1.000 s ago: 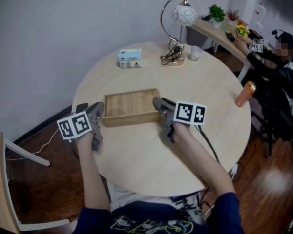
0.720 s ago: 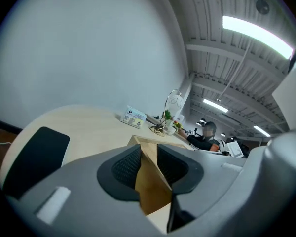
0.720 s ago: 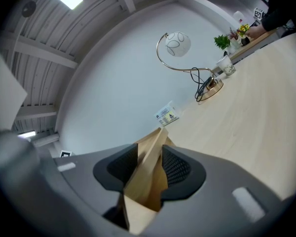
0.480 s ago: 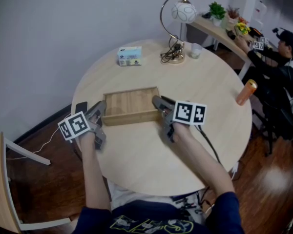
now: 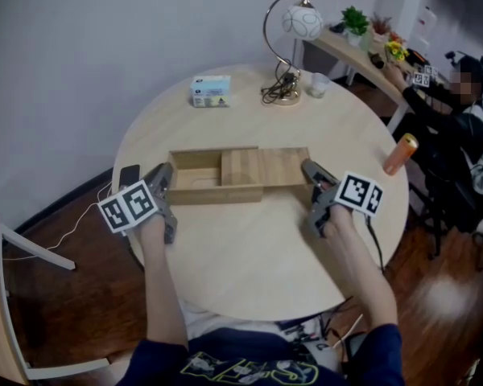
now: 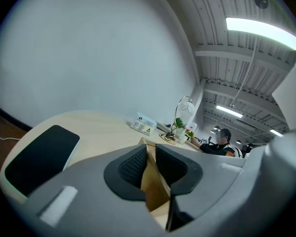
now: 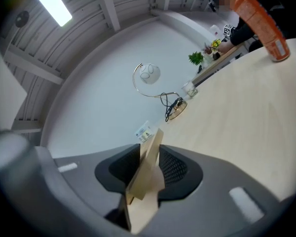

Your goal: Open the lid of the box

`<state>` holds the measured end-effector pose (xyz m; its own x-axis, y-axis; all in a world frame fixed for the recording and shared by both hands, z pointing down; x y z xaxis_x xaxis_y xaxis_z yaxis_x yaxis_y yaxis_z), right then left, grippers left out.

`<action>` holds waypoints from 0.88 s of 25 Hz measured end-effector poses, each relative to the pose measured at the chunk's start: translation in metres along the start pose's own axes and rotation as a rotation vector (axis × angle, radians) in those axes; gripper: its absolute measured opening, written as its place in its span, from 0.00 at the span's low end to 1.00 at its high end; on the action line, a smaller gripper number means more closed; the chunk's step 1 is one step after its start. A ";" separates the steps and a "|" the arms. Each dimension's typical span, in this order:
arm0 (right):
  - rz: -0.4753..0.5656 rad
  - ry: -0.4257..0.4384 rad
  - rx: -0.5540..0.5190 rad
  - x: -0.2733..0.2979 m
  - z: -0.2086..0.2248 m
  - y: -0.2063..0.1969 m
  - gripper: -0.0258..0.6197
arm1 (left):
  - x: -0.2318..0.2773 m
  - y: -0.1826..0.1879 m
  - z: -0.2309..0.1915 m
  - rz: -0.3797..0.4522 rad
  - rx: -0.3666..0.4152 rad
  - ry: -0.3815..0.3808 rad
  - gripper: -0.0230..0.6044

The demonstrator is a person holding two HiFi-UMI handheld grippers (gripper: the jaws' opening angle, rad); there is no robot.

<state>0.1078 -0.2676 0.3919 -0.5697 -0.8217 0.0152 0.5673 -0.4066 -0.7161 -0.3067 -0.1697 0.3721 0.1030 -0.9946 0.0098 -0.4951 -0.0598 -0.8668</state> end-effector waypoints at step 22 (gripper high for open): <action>0.369 0.185 -0.816 -0.085 -0.064 0.027 0.05 | -0.050 0.041 0.035 0.428 0.233 -0.340 0.13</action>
<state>0.1336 -0.1831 0.3270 -0.5616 -0.7379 -0.3745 0.1760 0.3357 -0.9254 -0.3018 -0.1192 0.3190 0.2256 -0.8412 -0.4914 -0.3550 0.3988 -0.8456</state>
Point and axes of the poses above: the fingertips, and each gripper's own axes: x forward along the fingers, z to its right, y out of its top, the point moved 6 cm from there along -x, backward along the fingers, and after that the axes turned 13 degrees about z, right-handed, at the moved point
